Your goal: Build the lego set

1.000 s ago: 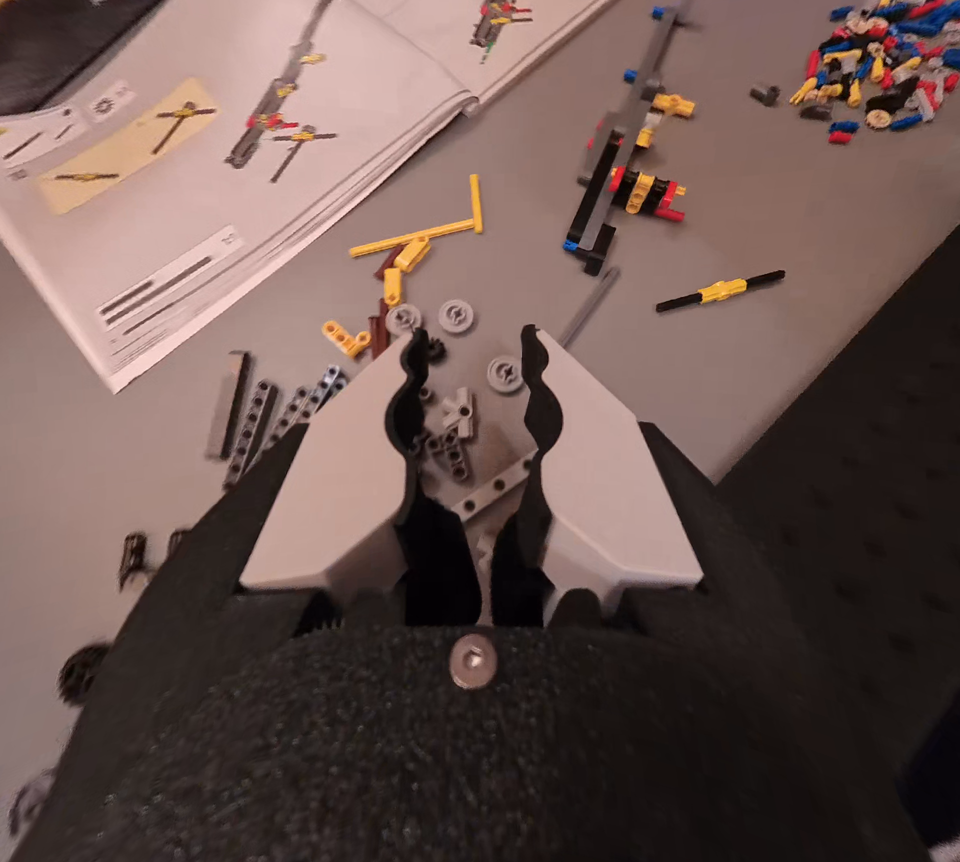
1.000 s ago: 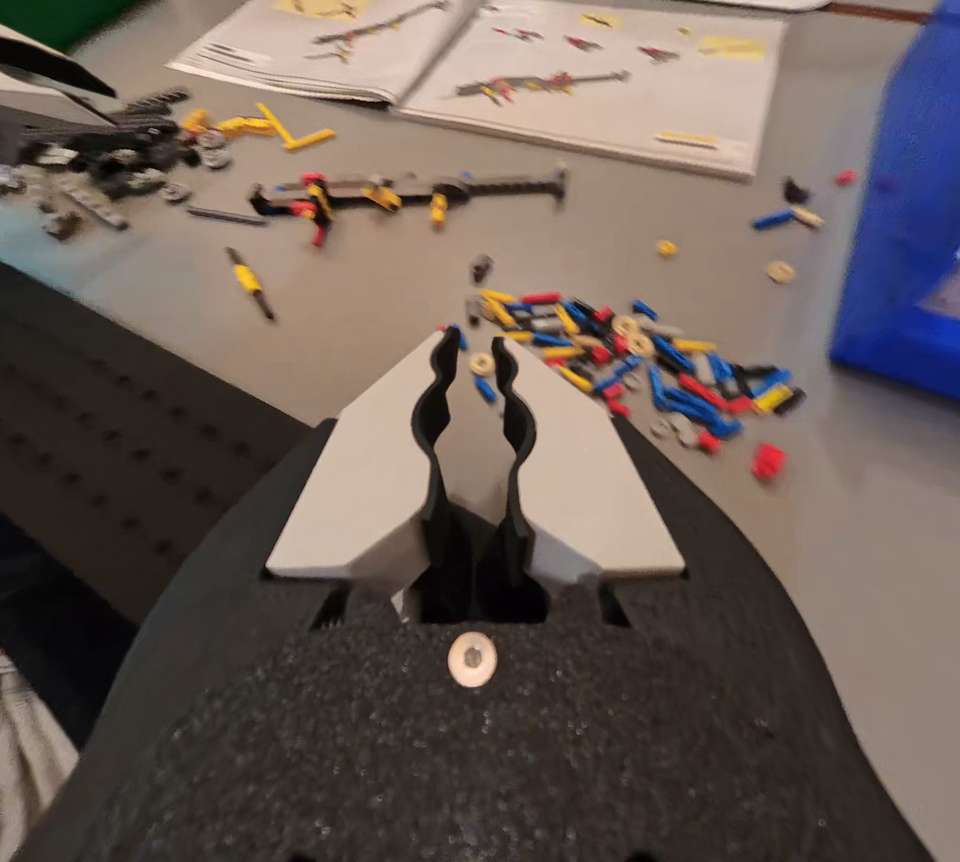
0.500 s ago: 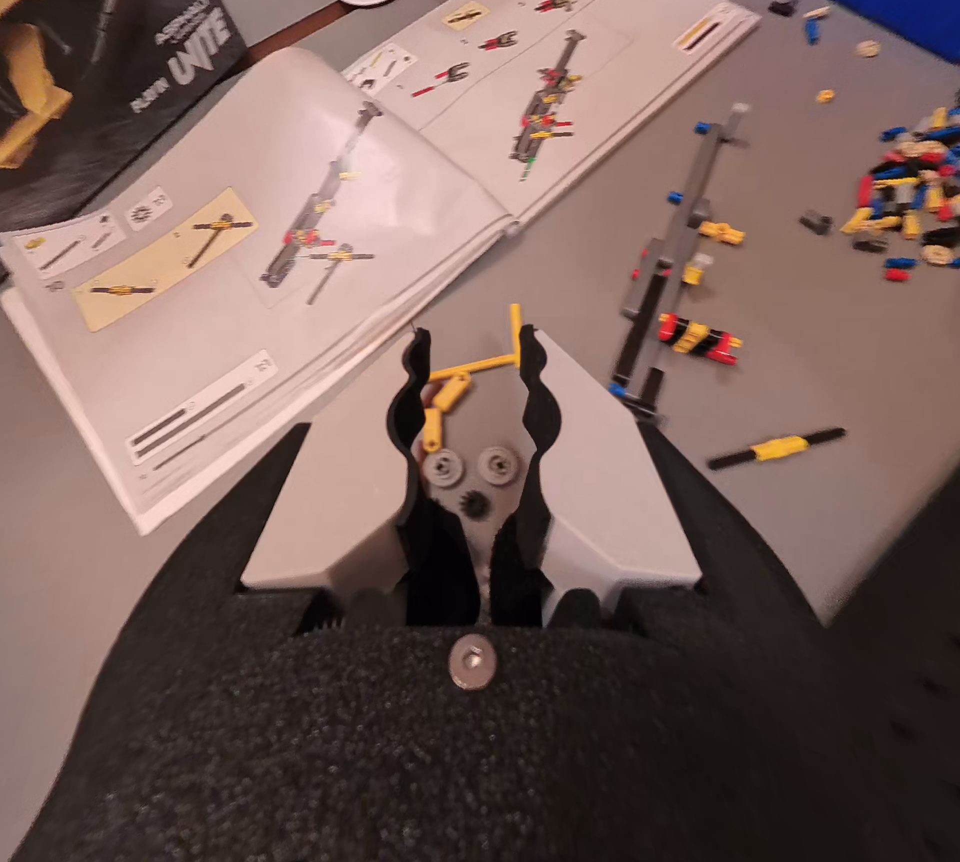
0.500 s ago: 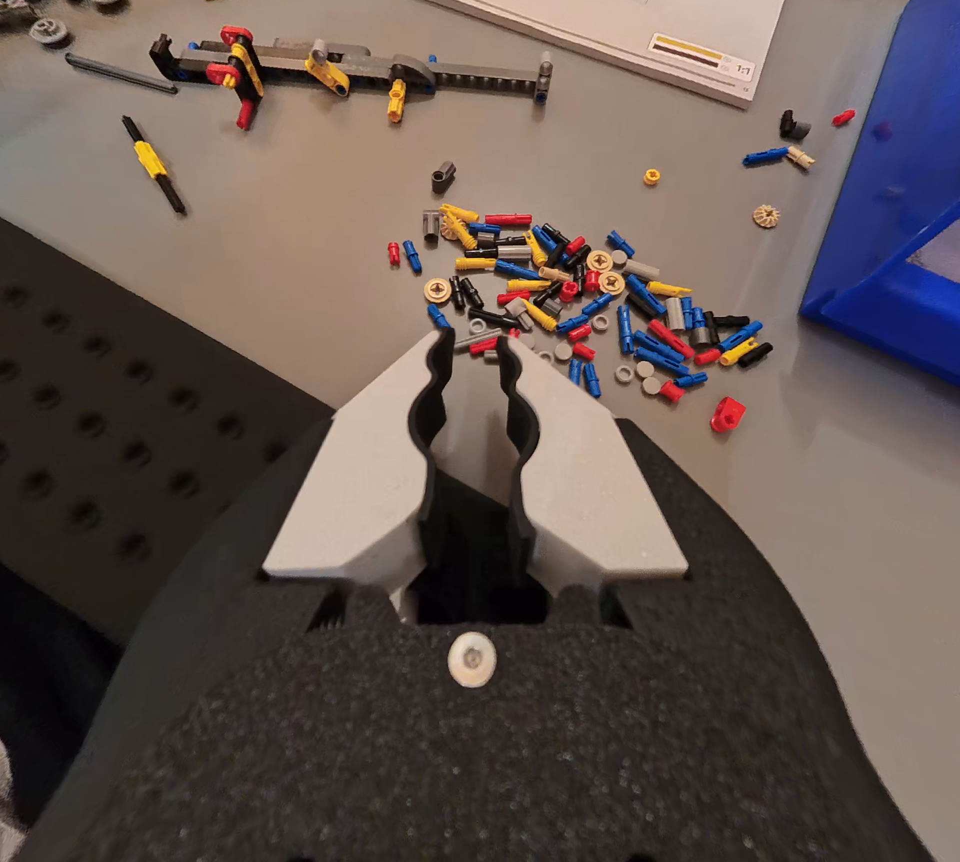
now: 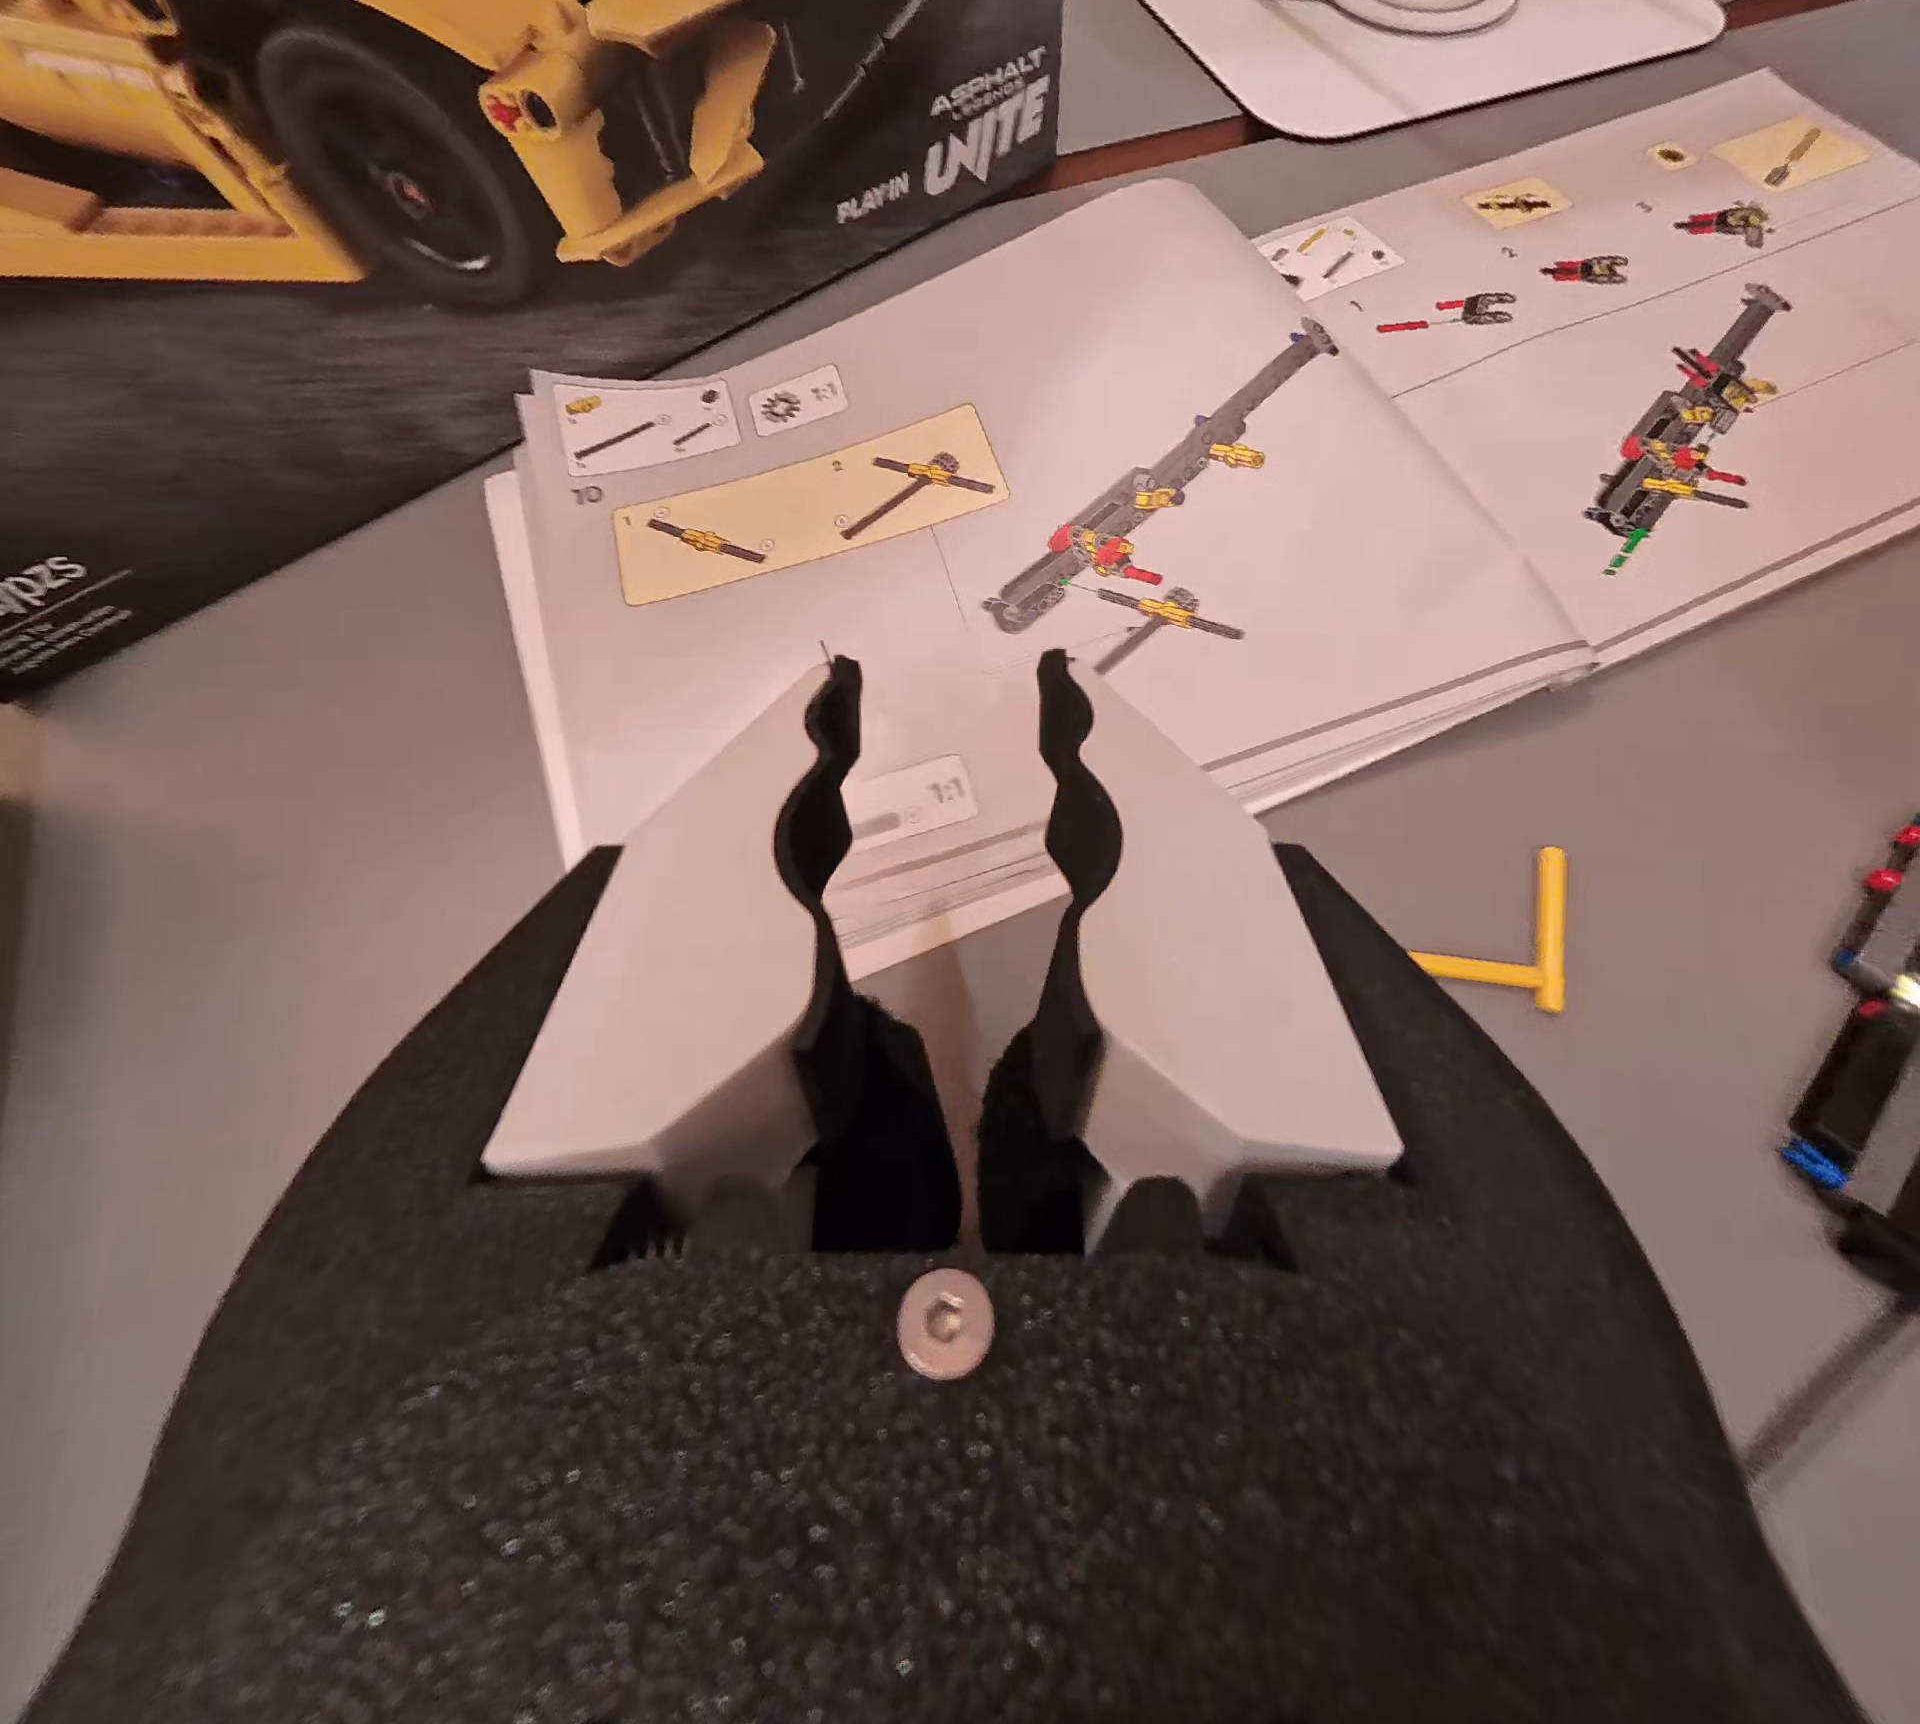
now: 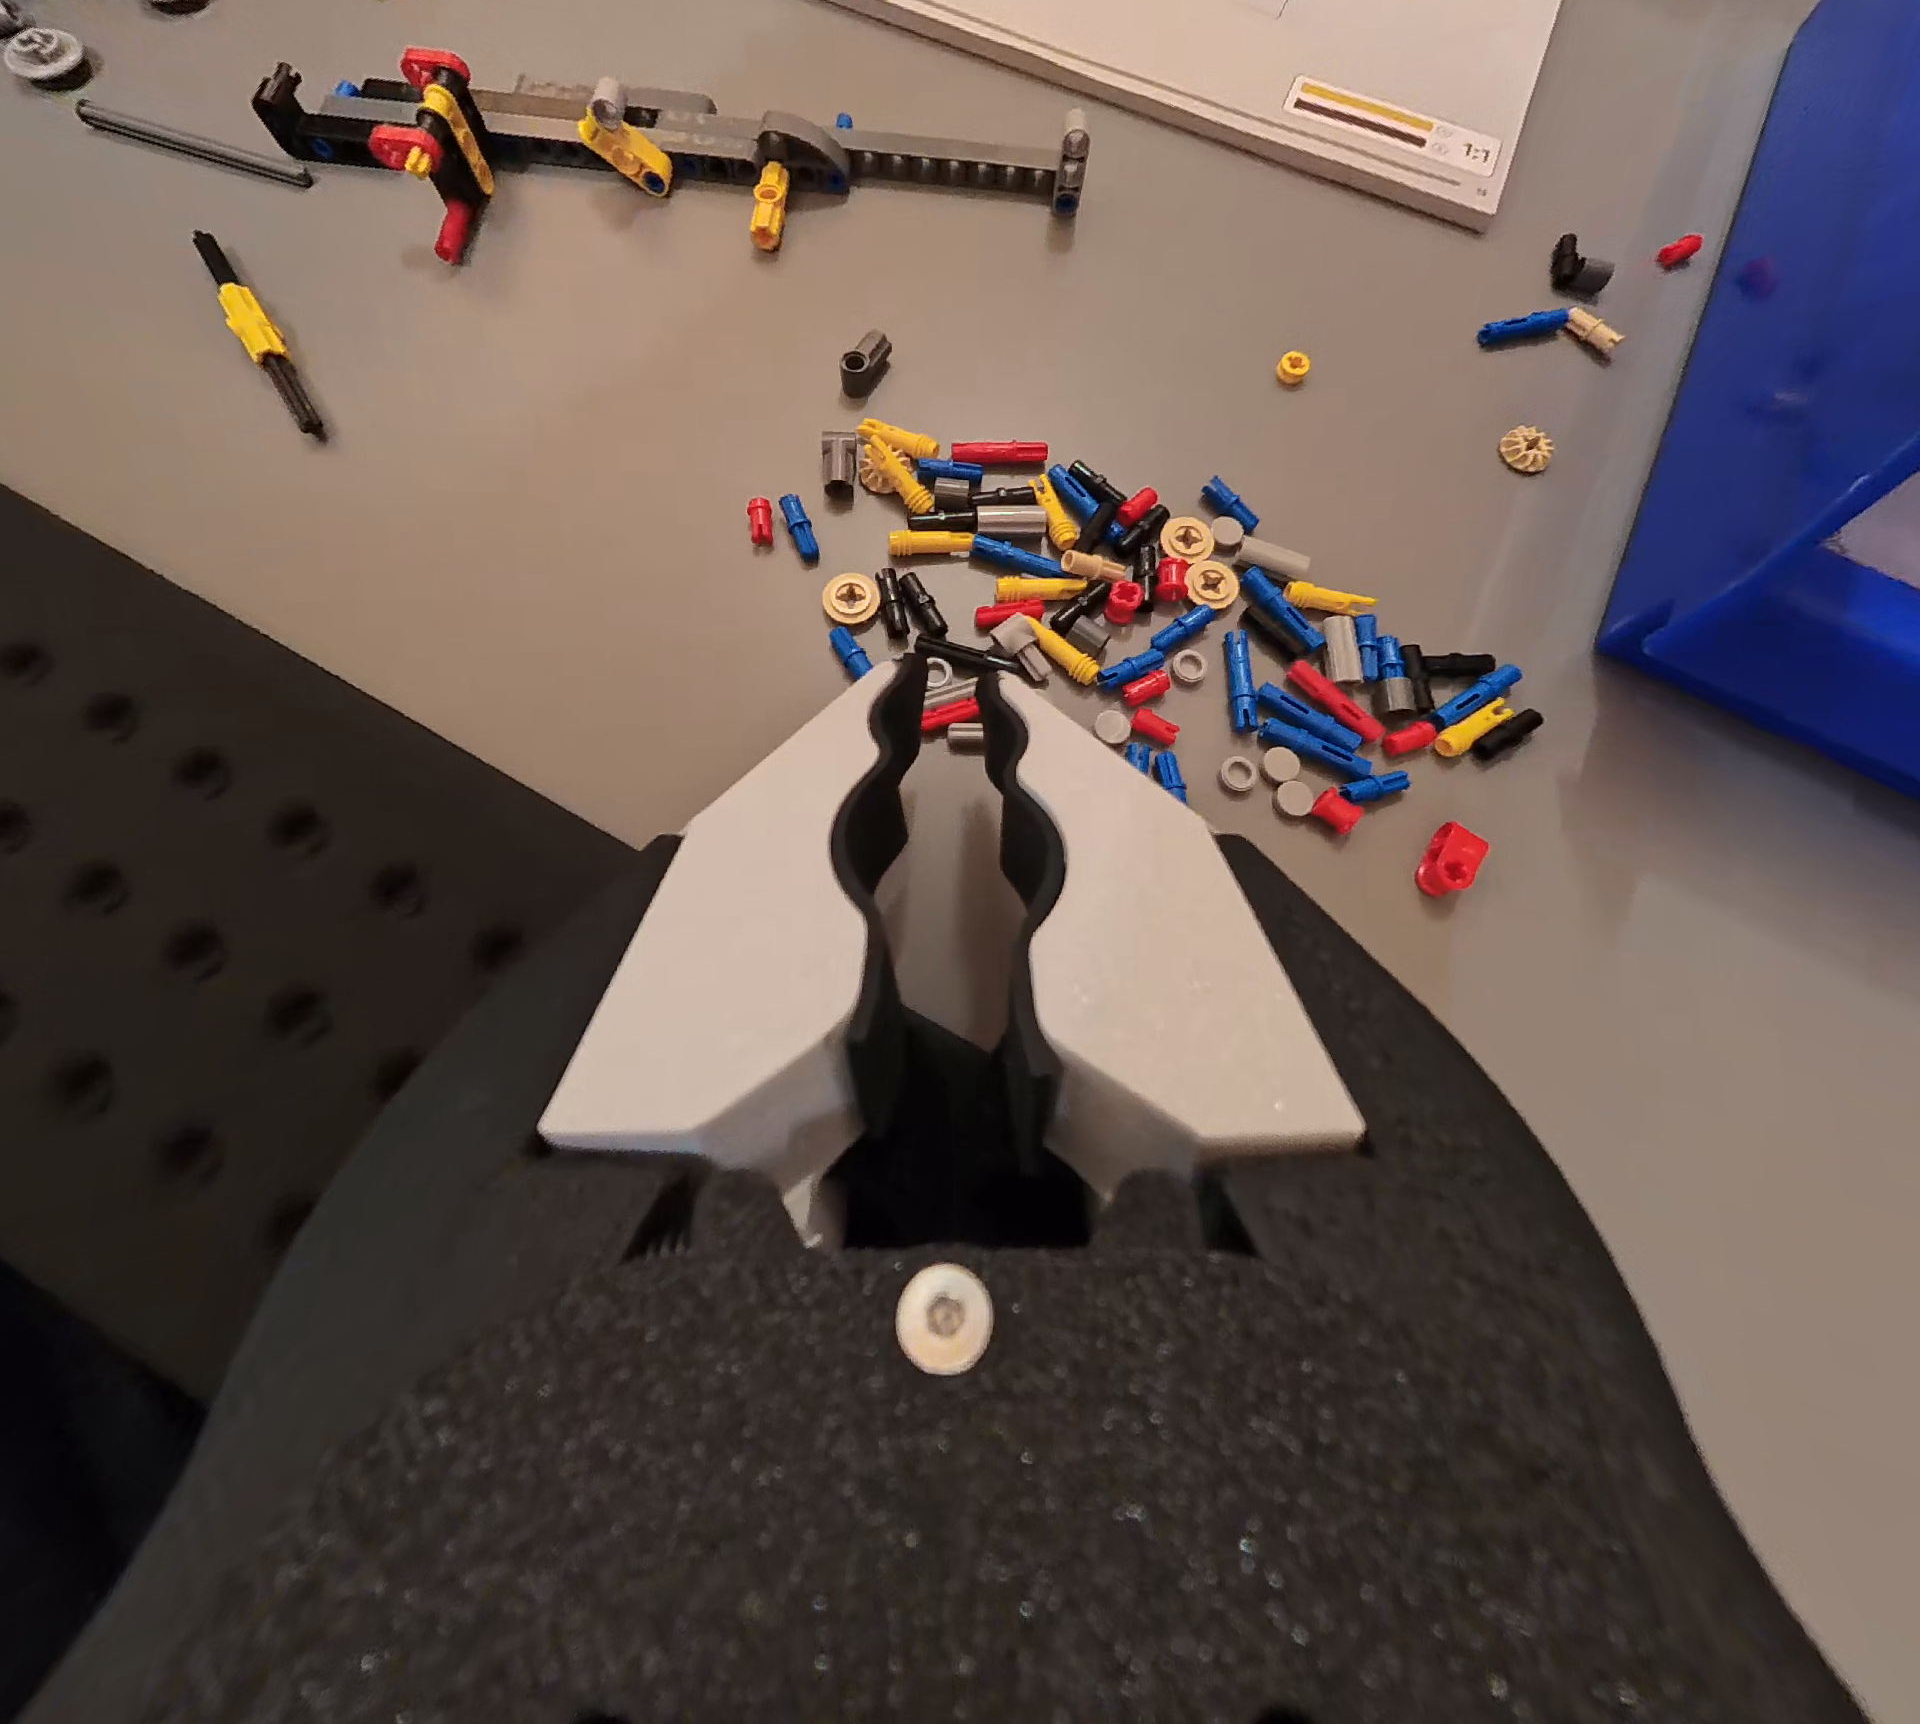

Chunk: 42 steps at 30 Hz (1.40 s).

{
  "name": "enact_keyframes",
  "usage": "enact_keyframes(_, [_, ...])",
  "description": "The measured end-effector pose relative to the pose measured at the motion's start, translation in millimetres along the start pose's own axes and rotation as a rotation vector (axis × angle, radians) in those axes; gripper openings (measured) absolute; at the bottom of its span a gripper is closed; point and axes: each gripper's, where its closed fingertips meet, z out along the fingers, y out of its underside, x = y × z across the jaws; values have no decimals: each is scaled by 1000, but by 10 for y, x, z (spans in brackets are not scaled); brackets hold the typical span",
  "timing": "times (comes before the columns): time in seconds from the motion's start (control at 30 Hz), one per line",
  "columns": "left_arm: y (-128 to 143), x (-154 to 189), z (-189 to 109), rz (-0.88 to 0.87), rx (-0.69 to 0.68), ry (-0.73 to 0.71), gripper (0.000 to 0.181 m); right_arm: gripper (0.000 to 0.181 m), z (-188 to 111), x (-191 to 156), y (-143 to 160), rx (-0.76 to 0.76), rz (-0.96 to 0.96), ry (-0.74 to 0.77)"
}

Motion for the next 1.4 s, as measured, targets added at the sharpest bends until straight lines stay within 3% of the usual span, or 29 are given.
enact_keyframes(0.17, [70, -178, -14, -4, 6, -38, 30, 9, -6, 13, -5, 8, 30, -15])
enact_keyframes(0.83, [99, -215, -70, -33, 12, -18, 29, 6, 7, -15, 5, -3, 29, -40])
enact_keyframes(1.0, [13, -221, -260, -62, 54, 13, 23, 8, 9, -89, -9, -16, -29, -48])
enact_keyframes(1.1, [52, -65, -490, -37, 49, 125, 21, 9, 68, -335, -161, 0, -118, -87])
enact_keyframes(1.2, [189, -47, -740, -31, 41, 146, 22, 9, 165, -763, -458, 65, -140, -199])
enact_keyframes(1.33, [427, -335, -1129, -34, 33, 50, 14, 8, 378, -1221, -714, 103, -198, -317])
enact_keyframes(1.4, [464, -484, -1380, -114, 81, 71, 13, 9, 505, -1399, -798, 106, -248, -358])
